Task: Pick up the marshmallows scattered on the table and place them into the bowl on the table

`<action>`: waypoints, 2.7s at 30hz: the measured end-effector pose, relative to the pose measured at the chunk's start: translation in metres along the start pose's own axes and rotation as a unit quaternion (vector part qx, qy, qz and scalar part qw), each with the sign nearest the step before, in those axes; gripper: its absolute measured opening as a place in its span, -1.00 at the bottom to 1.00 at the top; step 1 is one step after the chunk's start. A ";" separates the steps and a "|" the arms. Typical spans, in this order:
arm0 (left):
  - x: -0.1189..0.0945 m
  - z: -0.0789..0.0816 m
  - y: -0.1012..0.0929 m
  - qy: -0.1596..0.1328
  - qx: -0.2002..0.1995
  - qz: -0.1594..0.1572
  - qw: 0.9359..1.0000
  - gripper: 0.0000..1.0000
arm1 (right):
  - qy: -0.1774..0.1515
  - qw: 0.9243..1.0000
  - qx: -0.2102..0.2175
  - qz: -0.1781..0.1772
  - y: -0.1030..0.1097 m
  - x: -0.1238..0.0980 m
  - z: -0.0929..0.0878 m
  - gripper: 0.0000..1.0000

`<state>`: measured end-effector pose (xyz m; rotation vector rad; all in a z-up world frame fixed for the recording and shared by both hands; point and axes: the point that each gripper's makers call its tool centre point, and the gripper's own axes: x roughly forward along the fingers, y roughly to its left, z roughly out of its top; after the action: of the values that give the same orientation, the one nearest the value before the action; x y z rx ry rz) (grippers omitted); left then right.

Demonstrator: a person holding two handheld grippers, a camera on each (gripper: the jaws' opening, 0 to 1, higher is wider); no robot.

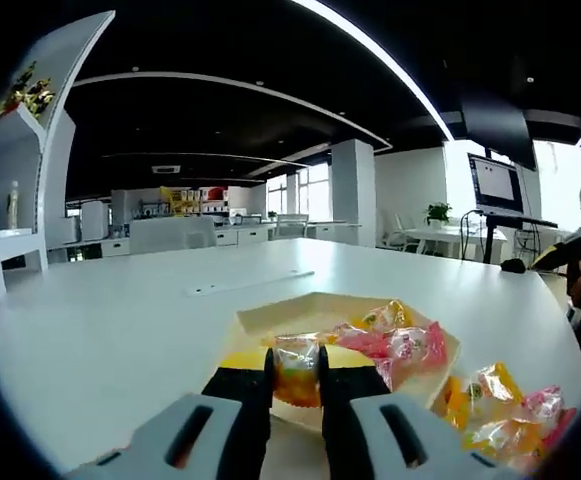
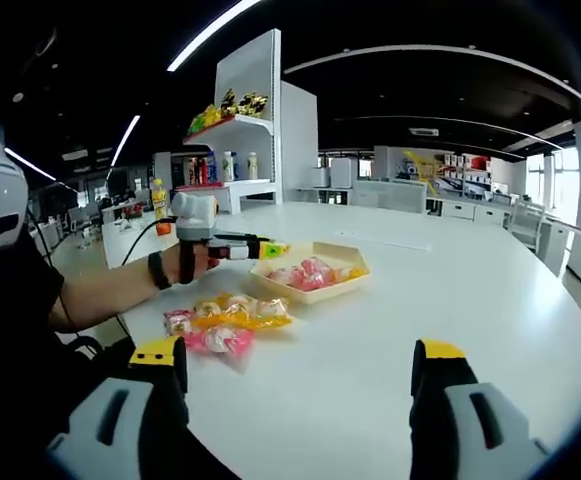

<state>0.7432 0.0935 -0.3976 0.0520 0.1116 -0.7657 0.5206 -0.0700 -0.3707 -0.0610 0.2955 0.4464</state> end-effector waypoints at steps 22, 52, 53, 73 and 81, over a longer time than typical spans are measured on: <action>0.005 -0.011 0.001 0.011 0.030 0.004 0.999 -0.63 | 0.000 1.000 -0.002 0.003 0.004 0.003 0.000 0.80; 0.005 -0.010 0.001 -0.001 0.030 0.002 1.000 -0.60 | 0.000 1.000 0.003 -0.001 0.002 0.003 -0.003 0.81; 0.005 -0.010 0.001 -0.001 0.031 0.002 1.000 -0.60 | 0.000 1.000 0.003 -0.001 0.002 0.003 -0.003 0.81; 0.006 -0.010 0.003 -0.003 0.030 0.005 1.000 -0.57 | 0.003 1.000 0.002 -0.001 0.003 0.004 -0.005 0.81; 0.007 -0.010 0.003 -0.004 0.030 0.006 1.000 -0.48 | 0.002 1.000 0.001 0.000 0.004 0.004 -0.003 0.81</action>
<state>0.7493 0.0919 -0.4086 0.1067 0.0811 -0.7570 0.5213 -0.0650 -0.3751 -0.0590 0.2996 0.4463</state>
